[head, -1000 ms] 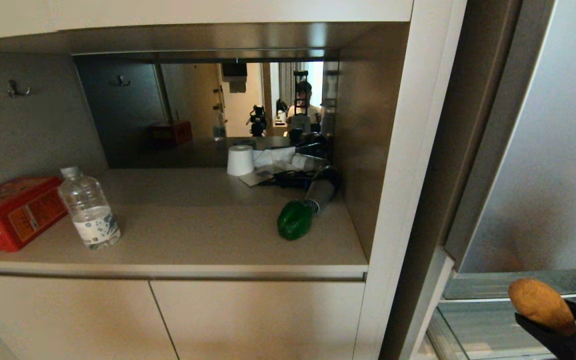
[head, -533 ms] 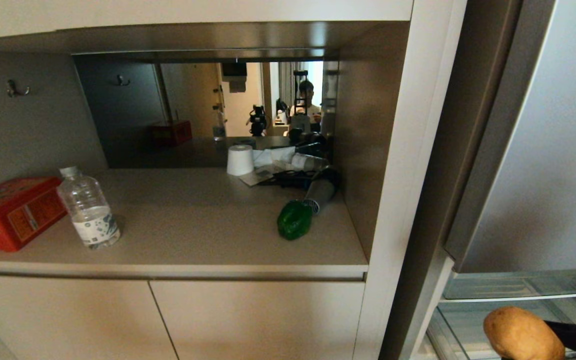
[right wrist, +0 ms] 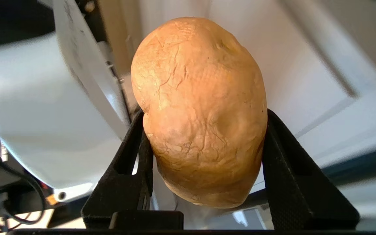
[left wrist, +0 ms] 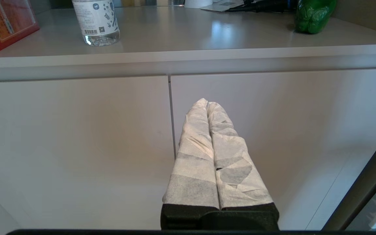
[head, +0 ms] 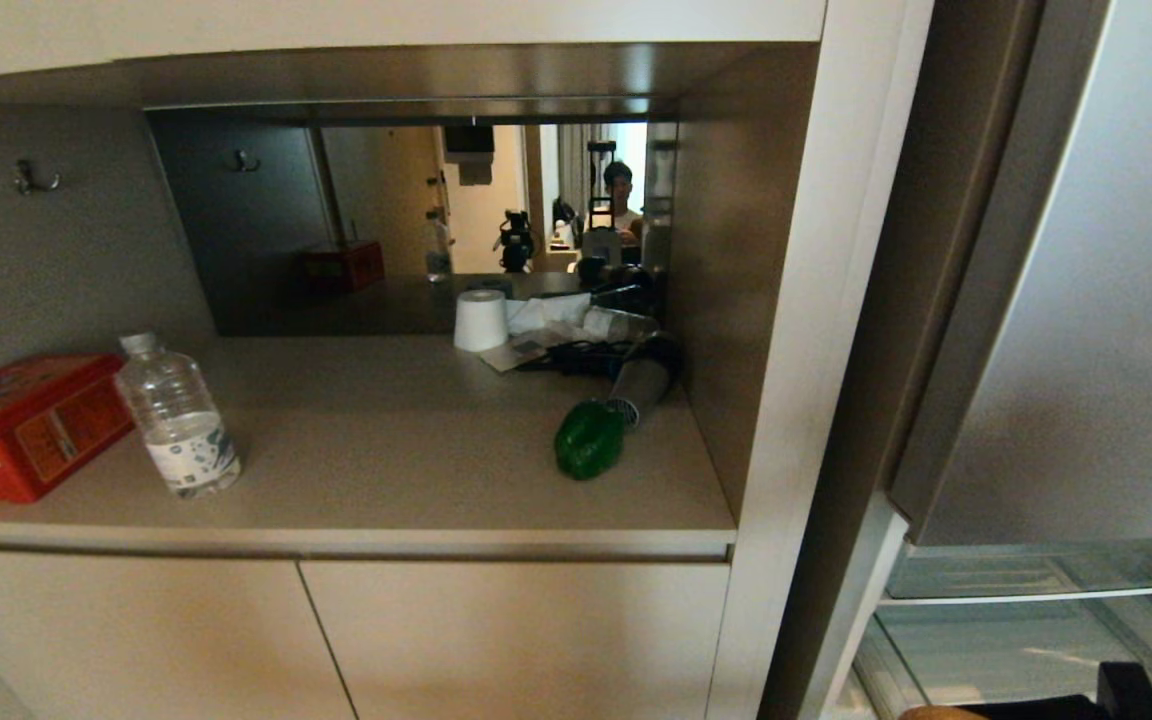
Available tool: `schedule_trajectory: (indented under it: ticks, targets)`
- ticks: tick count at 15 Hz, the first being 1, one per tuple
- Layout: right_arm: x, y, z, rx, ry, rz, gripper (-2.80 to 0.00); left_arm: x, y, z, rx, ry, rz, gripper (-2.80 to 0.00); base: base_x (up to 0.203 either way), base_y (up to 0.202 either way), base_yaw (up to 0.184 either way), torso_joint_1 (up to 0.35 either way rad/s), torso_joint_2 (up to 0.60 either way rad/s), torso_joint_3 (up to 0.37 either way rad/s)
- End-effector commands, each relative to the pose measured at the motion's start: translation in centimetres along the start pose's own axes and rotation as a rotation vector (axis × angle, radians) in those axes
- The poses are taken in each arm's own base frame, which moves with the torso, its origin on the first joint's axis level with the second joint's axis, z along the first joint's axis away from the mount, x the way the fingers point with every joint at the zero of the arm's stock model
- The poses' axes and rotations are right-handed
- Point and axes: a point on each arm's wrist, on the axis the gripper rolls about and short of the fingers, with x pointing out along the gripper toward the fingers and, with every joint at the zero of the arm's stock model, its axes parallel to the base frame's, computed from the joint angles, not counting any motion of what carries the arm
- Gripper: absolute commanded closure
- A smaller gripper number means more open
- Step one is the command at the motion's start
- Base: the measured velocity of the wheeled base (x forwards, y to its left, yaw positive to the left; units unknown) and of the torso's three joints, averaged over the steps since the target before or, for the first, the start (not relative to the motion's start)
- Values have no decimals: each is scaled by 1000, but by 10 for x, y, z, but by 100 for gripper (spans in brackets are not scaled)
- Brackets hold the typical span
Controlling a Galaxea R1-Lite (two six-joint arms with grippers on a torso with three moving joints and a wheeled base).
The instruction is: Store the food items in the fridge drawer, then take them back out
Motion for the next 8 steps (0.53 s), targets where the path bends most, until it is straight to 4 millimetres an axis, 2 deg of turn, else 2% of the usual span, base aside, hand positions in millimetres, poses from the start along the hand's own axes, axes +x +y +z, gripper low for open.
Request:
schedule_trajectory:
  ticks: [1,3,5,8]
  targets:
    - [43,1,9,10,122,58,0,1,0,-3,0,10,0,0,0,0,0,0,0,0]
    - [73,-7,18,8,136,33,0,1,0,-3,-1,9,0,0,0,0,0,0,0,0]
    - [104,-19,31,-4,84,-75,0,1,0,-3,-1,10,0,0,0,0,0,0,0,0]
    - [118,-32,54,13,-60,-202,0,1,0,-3,-1,10,0,0,0,0,0,0,0,0]
